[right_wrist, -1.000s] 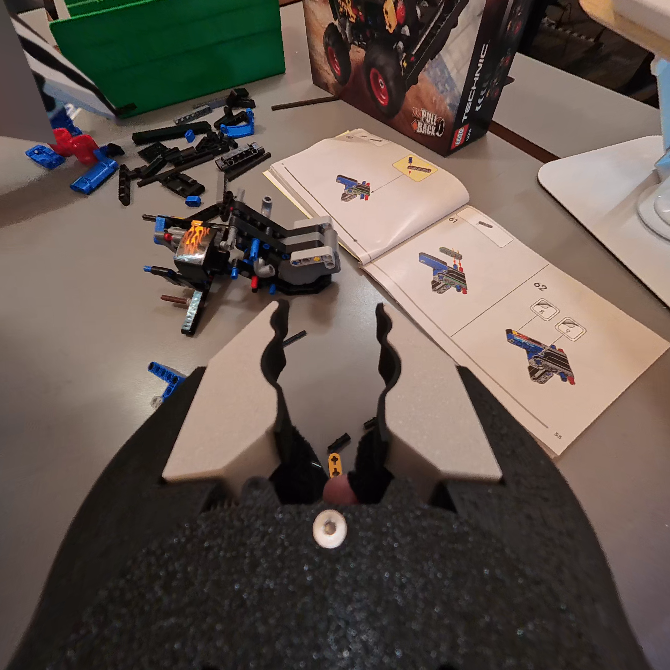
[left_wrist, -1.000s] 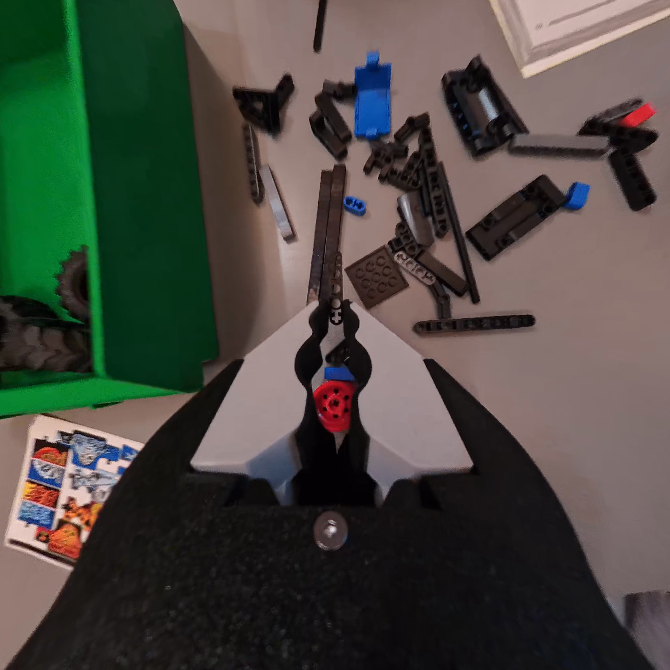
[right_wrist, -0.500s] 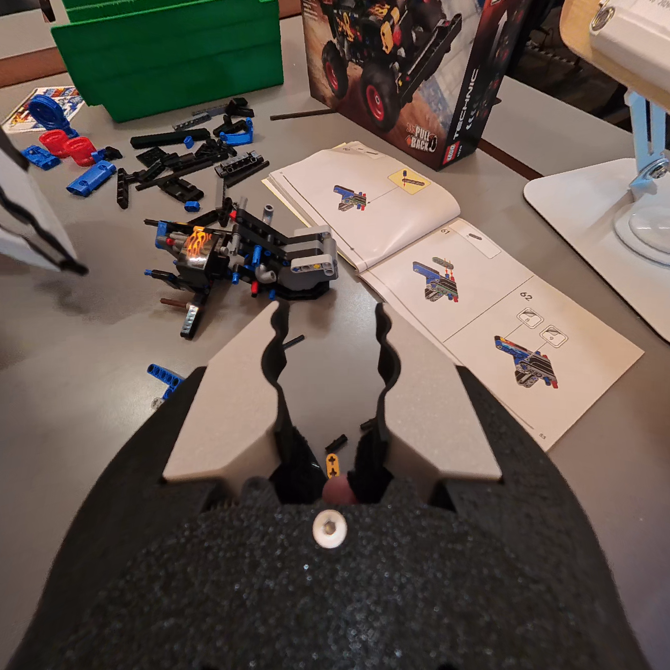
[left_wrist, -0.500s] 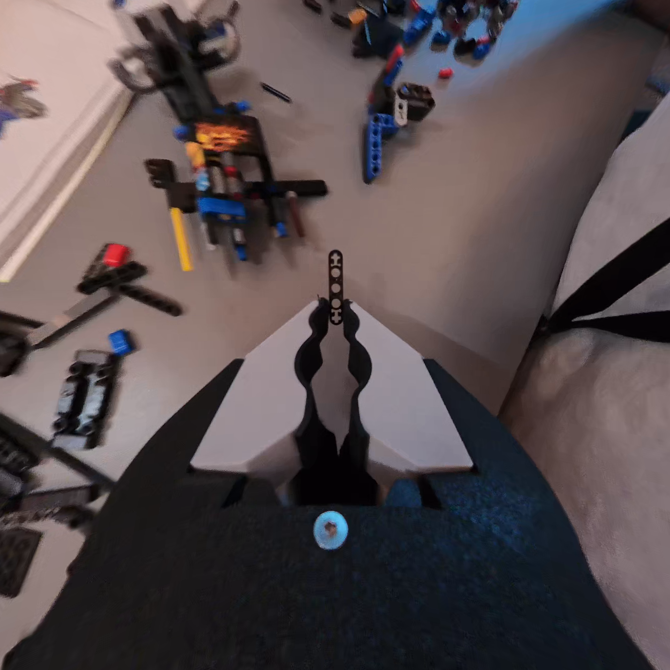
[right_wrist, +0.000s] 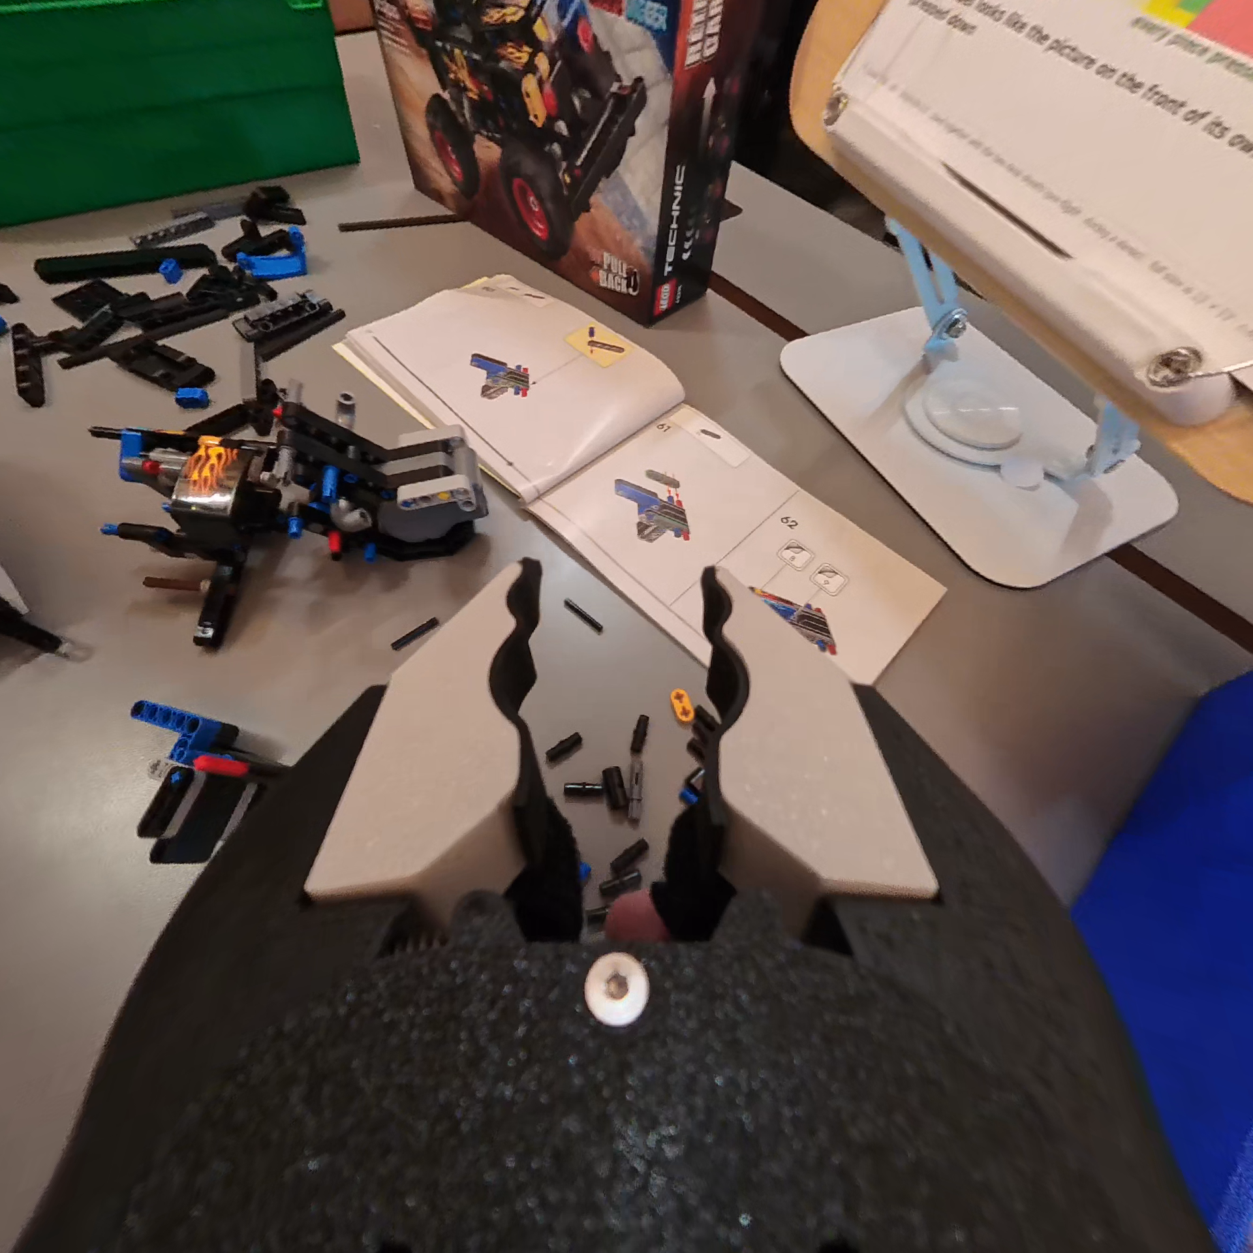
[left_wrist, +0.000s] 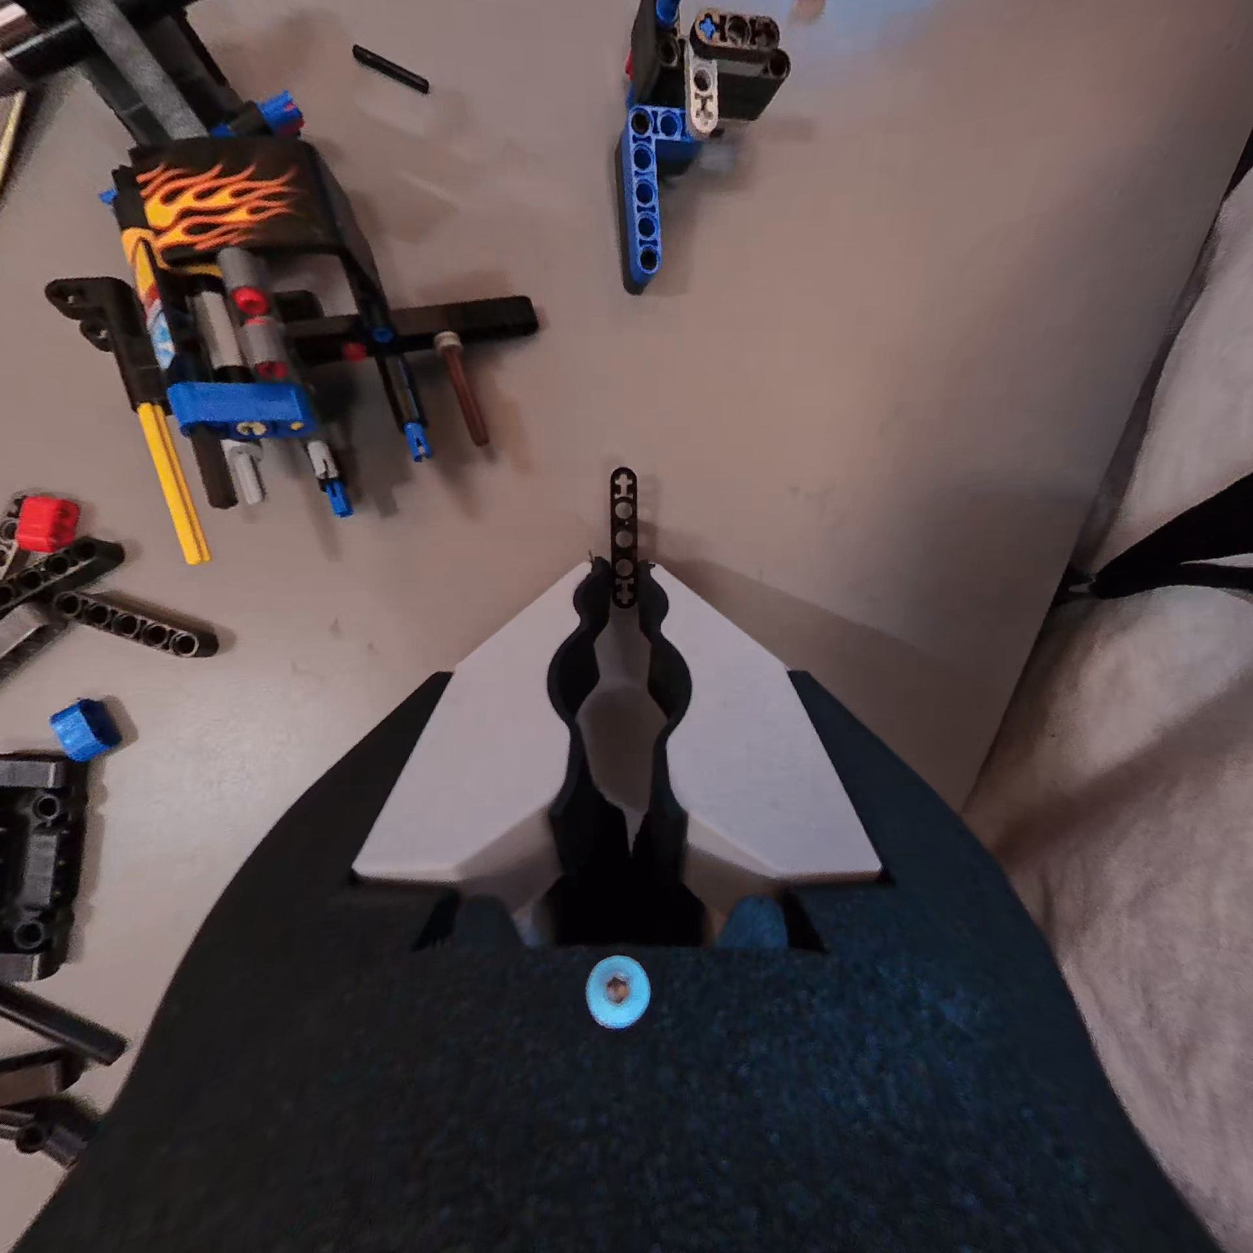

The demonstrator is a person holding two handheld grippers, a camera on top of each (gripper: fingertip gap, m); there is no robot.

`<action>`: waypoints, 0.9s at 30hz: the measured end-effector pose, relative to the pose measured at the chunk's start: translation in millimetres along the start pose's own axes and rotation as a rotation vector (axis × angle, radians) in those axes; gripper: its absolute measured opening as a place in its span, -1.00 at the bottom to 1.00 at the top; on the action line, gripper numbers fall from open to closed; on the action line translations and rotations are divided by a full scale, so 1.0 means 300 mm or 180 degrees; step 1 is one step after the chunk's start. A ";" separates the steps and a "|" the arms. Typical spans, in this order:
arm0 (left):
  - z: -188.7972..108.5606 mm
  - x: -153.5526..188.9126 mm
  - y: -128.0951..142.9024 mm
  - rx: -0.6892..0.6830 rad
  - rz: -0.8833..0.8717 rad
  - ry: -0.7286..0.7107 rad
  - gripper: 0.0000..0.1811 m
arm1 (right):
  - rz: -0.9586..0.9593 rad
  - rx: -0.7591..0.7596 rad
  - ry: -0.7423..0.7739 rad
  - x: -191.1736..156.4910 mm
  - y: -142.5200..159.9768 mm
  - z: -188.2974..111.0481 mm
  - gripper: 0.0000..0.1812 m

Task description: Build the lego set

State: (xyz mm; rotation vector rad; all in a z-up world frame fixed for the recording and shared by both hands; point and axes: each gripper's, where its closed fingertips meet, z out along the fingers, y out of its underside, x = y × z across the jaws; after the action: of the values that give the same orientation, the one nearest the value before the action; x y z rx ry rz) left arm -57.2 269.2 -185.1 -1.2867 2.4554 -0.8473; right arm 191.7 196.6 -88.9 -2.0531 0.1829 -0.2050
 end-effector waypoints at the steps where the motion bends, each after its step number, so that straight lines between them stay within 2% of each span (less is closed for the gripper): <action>1: 0.004 0.002 0.001 -0.0008 0.0005 0.0006 -0.94 | 0.0046 0.0008 -0.0002 0.008 0.000 -0.005 -0.48; 5: 0.019 0.013 -0.005 0.0007 0.0000 0.0023 -0.94 | 0.0105 -0.0043 0.0054 0.040 0.013 -0.015 -0.48; 12: 0.021 0.012 -0.032 0.0171 -0.0094 0.0084 -0.76 | 0.0173 -0.0189 -0.0034 0.045 0.051 -0.035 -0.53; 16: -0.068 -0.034 -0.094 0.0721 -0.0416 0.0317 -0.76 | 0.0092 -0.0555 -0.0147 0.011 0.170 -0.061 -0.58; 19: -0.158 -0.138 -0.147 0.1311 -0.0561 0.0132 -0.76 | 0.0017 -0.0809 -0.0081 -0.010 0.275 -0.084 -0.66; 22: -0.226 -0.191 -0.186 0.1718 -0.0595 0.0064 -0.76 | 0.0142 -0.0879 -0.0262 -0.060 0.343 -0.097 -0.72; 24: -0.251 -0.201 -0.205 0.1881 -0.0591 0.0118 -0.77 | 0.0151 -0.0884 -0.0327 -0.069 0.368 -0.102 -0.76; 27: -0.246 -0.217 -0.209 0.1861 -0.0584 0.0120 -0.77 | 0.0230 -0.0969 -0.0514 -0.082 0.389 -0.106 -0.83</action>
State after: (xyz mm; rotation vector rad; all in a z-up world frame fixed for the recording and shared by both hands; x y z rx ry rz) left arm -11.2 322.4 -92.1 -1.2736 1.9017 -1.5024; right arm 155.6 120.1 -178.9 -2.3490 0.1973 0.0372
